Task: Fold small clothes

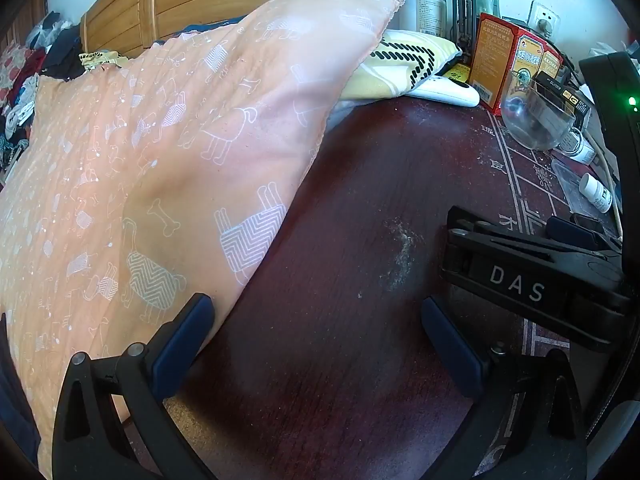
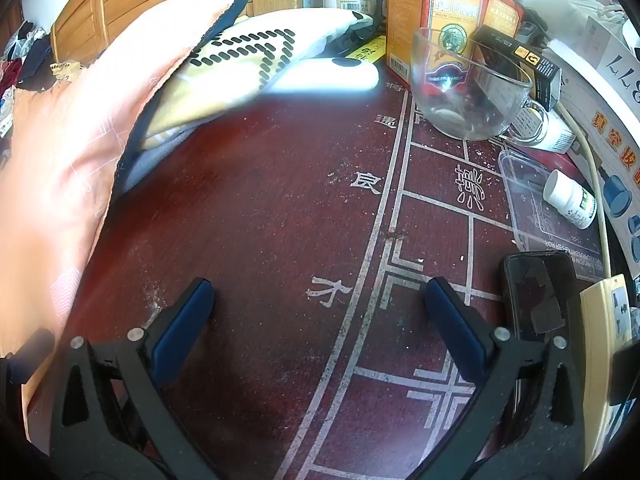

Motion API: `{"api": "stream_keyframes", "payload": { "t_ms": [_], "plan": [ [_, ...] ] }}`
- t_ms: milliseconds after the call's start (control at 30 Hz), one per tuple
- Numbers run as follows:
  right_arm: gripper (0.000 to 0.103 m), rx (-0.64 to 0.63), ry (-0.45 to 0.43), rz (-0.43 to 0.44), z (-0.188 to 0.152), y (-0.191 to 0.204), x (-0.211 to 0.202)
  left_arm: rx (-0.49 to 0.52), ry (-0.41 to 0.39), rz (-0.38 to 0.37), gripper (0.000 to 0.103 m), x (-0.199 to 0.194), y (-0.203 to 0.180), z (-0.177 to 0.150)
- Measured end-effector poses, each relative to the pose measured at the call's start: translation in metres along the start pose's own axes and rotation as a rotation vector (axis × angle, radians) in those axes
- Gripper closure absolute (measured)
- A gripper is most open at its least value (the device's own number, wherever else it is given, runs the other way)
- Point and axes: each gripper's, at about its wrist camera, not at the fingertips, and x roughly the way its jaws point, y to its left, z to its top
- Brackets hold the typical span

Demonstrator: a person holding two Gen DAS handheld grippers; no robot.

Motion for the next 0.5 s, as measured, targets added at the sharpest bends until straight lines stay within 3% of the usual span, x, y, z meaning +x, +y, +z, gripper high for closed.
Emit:
{"api": "stream_keyframes", "payload": {
  "t_ms": [500],
  "plan": [
    [0.000, 0.000, -0.001, -0.004, 0.0031, 0.0018, 0.0055, 0.000, 0.000, 0.000, 0.000, 0.0001, -0.0002, 0.0005]
  ]
}}
